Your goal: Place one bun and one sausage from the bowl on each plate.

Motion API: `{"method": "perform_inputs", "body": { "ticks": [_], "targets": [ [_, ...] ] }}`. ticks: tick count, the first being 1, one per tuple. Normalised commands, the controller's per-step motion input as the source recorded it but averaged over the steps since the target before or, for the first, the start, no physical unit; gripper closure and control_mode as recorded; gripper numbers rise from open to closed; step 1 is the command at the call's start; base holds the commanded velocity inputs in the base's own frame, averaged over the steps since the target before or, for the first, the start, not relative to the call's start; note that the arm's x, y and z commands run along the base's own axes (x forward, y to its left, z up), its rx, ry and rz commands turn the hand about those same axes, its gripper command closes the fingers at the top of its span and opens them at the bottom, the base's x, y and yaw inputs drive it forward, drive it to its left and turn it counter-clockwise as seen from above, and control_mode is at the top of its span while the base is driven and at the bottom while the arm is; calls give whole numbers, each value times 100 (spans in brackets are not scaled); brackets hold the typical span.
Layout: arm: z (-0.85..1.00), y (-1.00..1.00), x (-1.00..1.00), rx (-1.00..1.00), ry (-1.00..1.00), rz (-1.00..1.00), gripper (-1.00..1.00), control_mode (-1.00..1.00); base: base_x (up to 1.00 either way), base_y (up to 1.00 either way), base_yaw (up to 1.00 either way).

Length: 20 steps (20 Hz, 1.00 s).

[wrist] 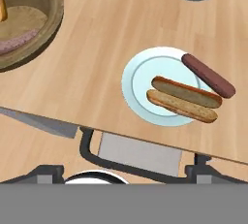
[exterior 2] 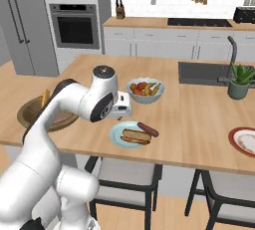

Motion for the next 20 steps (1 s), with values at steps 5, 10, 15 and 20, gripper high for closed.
{"method": "perform_inputs", "body": {
  "ticks": [5,10,15,20],
  "targets": [
    [71,91,-30,9,5,-12,-100,-100,0,0,0],
    [10,100,0,19,4,-8,-100,-100,0,0,0],
    [0,100,9,4,0,7,-100,-100,0,0,0],
    [0,100,43,5,1,19,-100,-100,0,0,0]
  ]
}}
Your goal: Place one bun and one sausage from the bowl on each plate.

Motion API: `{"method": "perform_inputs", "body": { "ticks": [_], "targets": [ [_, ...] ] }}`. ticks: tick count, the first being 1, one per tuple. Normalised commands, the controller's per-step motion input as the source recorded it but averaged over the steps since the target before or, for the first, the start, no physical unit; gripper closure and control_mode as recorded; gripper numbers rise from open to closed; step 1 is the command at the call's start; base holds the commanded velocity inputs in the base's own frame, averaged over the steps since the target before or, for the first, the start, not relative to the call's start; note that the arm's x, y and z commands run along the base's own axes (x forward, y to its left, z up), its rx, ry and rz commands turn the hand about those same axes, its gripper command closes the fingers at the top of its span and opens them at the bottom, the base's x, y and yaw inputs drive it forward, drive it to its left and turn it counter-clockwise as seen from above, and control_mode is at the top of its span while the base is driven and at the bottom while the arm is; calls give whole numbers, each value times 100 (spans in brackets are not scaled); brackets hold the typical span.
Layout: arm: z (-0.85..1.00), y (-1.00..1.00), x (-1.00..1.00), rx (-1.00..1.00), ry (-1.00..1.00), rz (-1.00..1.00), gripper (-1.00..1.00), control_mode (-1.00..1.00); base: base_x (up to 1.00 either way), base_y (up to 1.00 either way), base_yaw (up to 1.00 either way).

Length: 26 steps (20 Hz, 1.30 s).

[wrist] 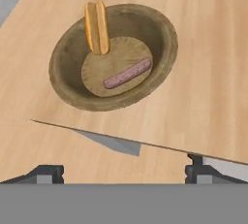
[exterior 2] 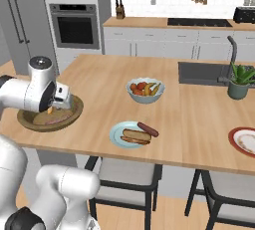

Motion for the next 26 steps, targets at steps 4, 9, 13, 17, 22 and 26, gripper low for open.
{"method": "perform_inputs", "body": {
  "ticks": [4,9,13,17,22,26],
  "targets": [
    [0,100,49,16,-2,21,-100,-100,0,0,0],
    [5,84,41,-10,2,3,-100,-100,0,0,0],
    [-2,50,45,-16,7,0,-100,-100,0,0,0],
    [-11,28,46,-10,4,-2,-100,-100,0,0,0],
    [-29,5,37,-4,0,0,-100,-100,0,0,0],
    [-53,2,46,-5,0,0,-100,-100,0,0,0]
  ]
}}
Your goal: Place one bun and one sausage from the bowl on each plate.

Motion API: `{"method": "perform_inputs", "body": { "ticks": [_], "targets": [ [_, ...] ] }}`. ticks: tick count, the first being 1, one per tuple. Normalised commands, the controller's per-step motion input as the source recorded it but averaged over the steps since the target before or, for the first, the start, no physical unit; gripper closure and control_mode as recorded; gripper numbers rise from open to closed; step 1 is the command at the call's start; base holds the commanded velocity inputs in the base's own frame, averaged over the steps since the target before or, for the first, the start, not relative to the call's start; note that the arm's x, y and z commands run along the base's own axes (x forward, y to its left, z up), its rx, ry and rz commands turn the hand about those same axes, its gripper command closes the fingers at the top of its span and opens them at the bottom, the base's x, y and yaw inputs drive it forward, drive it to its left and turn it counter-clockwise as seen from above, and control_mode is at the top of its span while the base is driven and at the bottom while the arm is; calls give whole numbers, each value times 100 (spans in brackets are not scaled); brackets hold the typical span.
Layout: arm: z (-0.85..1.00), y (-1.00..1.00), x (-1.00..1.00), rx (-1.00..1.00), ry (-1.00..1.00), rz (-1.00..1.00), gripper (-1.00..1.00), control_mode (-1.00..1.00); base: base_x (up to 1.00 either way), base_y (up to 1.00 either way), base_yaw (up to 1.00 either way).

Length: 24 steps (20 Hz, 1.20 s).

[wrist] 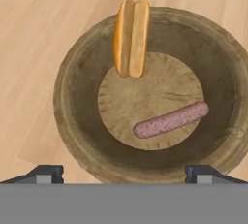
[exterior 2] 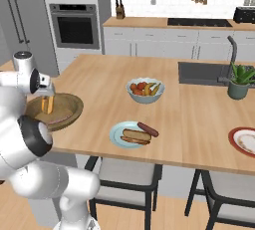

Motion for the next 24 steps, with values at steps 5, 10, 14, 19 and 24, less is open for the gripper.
{"method": "perform_inputs", "body": {
  "ticks": [5,10,14,19,24],
  "targets": [
    [-34,22,50,-2,0,0,-100,-100,0,0,0],
    [-21,30,50,0,0,0,-100,-100,0,0,0],
    [-24,19,40,-2,-5,0,-100,-100,0,0,0],
    [-28,13,33,-1,-5,0,-100,-100,0,0,0],
    [-18,16,25,0,-6,-3,-100,-100,0,0,0]
  ]
}}
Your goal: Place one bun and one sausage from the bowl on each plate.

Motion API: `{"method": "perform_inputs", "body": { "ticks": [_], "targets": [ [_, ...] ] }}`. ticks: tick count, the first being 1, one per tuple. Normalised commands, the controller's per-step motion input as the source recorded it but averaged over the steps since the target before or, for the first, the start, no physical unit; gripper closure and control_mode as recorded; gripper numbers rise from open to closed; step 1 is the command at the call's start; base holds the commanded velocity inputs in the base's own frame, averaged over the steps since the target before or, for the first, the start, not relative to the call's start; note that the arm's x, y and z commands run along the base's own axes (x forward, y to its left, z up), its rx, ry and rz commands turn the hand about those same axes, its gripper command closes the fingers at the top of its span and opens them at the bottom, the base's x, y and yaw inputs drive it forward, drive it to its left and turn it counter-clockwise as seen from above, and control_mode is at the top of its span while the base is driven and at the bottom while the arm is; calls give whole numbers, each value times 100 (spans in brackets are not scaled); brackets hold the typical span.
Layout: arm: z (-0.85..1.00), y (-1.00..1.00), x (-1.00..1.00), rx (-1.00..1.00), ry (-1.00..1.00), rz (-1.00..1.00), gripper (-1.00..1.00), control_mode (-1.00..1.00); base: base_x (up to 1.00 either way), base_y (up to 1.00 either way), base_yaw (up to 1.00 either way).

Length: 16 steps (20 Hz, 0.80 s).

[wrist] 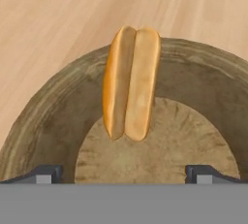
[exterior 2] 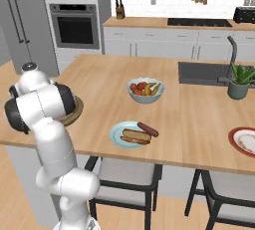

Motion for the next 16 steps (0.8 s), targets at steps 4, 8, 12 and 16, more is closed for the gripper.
{"method": "perform_inputs", "body": {
  "ticks": [4,8,12,16],
  "targets": [
    [-26,7,19,0,-19,-2,-100,-100,0,0,0],
    [-7,14,29,0,-8,-3,-100,-100,0,0,0],
    [-10,16,32,0,0,-4,-100,-100,0,0,0],
    [-11,13,30,0,0,-4,-100,-100,0,0,0]
  ]
}}
